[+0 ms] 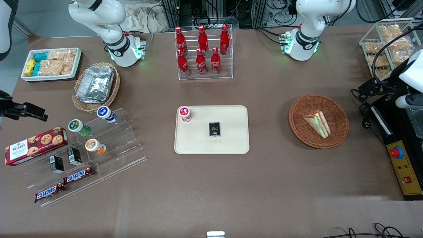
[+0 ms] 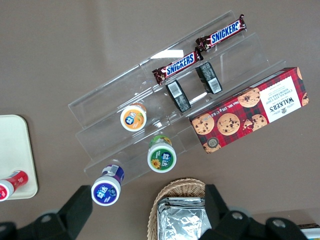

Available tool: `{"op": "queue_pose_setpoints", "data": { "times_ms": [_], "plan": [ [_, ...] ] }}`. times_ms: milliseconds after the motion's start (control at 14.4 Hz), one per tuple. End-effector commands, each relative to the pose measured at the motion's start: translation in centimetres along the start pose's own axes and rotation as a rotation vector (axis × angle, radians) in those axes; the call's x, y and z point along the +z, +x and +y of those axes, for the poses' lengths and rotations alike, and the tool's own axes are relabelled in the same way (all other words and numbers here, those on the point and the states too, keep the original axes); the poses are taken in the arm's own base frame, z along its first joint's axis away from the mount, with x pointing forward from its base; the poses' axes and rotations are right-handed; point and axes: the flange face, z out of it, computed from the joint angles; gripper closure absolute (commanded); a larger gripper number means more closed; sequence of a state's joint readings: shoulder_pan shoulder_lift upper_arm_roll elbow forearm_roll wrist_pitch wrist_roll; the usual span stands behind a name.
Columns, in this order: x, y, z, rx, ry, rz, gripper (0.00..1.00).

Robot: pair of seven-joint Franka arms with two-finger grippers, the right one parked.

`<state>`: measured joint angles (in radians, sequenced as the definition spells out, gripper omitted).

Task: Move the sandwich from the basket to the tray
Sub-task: 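Move the left gripper over the sandwich in the wicker basket, lowering, then close the left gripper on the sandwich in the basket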

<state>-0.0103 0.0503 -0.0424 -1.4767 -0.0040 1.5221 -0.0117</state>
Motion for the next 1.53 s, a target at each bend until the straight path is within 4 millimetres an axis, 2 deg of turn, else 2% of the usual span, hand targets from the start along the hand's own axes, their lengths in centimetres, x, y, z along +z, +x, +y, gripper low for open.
{"op": "queue_pose_setpoints", "data": {
  "times_ms": [0, 209, 348, 487, 696, 904, 1113, 1461],
  "plan": [
    [0.5, -0.1, 0.4, -0.011, -0.011, -0.026, 0.0],
    [0.6, -0.1, 0.0, -0.017, -0.019, -0.029, 0.0],
    [2.5, -0.6, 0.1, -0.094, -0.011, -0.08, 0.0],
    [4.0, -2.1, -0.4, -0.168, -0.014, -0.021, 0.0],
    [8.9, -4.4, 0.2, -0.384, -0.004, 0.01, 0.0],
    [13.6, -5.3, 0.3, -0.664, -0.003, 0.007, 0.01],
    [19.3, -6.4, 0.5, -0.783, -0.009, 0.028, 0.01],
    [25.7, -6.4, 0.4, -0.851, -0.016, 0.026, 0.0]
  ]
}}
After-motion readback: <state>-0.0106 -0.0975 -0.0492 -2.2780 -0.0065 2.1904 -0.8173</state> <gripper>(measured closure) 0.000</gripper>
